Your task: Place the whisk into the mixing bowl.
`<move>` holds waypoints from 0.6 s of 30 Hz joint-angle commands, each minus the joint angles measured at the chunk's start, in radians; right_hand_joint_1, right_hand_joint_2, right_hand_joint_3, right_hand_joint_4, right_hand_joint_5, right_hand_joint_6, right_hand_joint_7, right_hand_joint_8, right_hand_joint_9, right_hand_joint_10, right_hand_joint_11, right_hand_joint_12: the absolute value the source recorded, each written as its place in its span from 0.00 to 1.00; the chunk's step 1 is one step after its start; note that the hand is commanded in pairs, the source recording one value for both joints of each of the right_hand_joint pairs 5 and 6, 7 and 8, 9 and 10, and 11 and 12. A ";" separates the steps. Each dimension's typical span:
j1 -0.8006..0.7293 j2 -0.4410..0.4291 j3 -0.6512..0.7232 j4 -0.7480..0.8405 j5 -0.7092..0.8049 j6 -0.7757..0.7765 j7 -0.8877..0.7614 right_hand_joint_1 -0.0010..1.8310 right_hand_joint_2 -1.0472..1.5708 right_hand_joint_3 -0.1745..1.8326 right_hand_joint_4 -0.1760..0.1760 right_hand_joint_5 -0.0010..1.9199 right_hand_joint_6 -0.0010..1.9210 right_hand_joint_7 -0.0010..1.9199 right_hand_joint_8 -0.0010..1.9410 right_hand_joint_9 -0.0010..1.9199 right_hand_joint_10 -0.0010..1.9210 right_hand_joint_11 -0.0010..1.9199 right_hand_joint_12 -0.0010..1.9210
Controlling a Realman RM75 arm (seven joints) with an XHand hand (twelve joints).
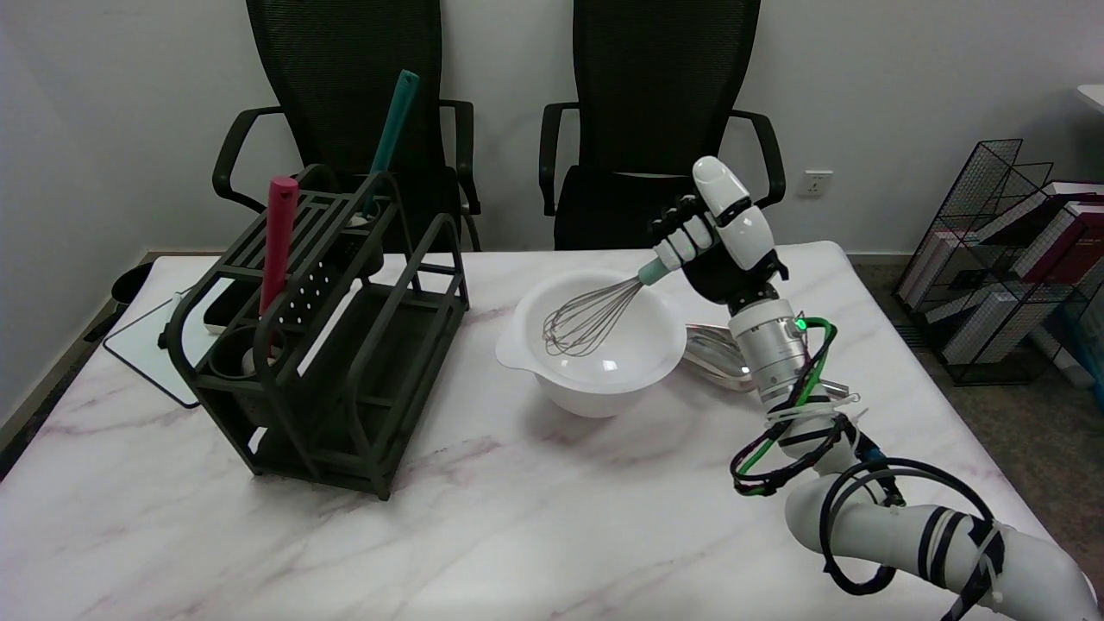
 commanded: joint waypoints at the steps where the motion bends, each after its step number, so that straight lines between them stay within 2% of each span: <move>1: 0.033 -0.006 0.000 0.110 0.021 0.004 0.010 0.59 1.00 0.25 0.50 1.00 1.00 1.00 0.99 1.00 1.00 1.00 1.00; 18: 0.003 -0.017 -0.018 0.223 0.068 0.010 0.014 0.59 1.00 0.23 0.50 1.00 1.00 1.00 0.99 1.00 1.00 1.00 1.00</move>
